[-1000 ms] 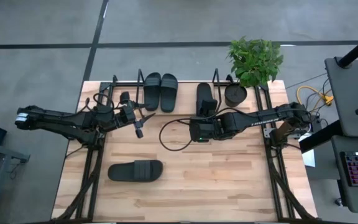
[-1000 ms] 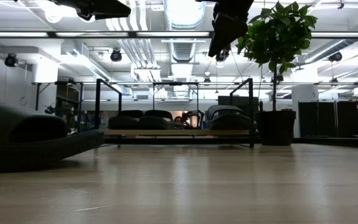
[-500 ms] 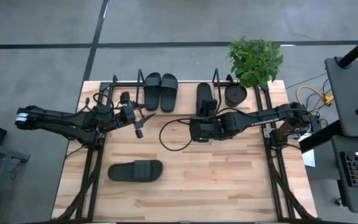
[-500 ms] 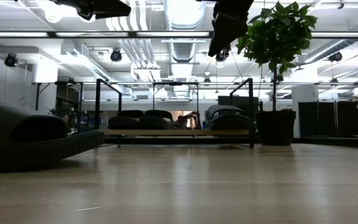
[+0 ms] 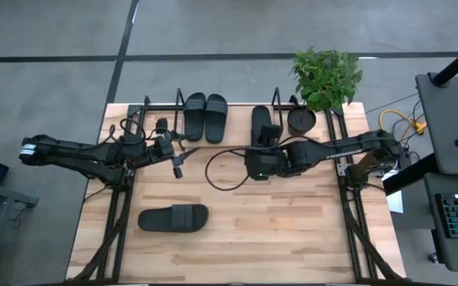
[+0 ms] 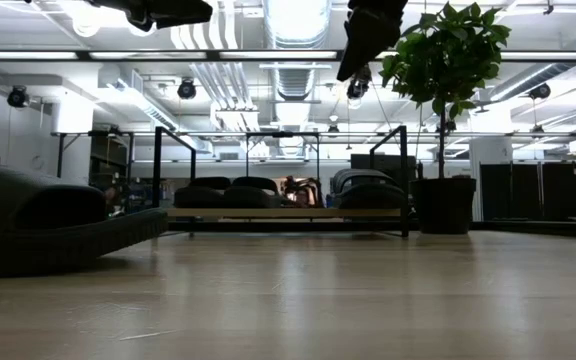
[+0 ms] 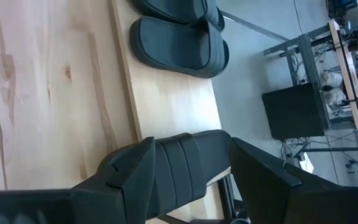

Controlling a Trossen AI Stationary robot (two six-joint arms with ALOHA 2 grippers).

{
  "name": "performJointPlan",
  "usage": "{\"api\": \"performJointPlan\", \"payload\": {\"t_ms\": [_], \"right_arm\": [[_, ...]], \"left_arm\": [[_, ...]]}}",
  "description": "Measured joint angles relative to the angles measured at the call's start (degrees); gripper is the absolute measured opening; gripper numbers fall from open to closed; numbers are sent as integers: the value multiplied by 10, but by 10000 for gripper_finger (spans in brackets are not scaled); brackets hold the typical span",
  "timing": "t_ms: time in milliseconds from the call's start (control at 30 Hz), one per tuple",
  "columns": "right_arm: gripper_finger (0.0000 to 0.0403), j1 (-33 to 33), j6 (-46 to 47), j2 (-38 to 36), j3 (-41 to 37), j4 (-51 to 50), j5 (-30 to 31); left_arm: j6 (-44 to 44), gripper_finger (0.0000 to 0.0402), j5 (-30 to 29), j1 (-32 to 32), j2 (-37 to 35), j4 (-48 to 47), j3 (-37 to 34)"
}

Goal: Pick and place slides into the shelf
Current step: Put the black slide on the shelf

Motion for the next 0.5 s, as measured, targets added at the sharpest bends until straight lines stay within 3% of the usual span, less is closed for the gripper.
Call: {"api": "performJointPlan", "payload": {"t_ms": [300,500], "right_arm": [[196,0,-7,-25,0,7,-1],[196,0,-10,-65,0,25,-61]], "left_arm": [[-28,164,11,0,0,0,0],[-44,164,33,0,0,0,1]]}}
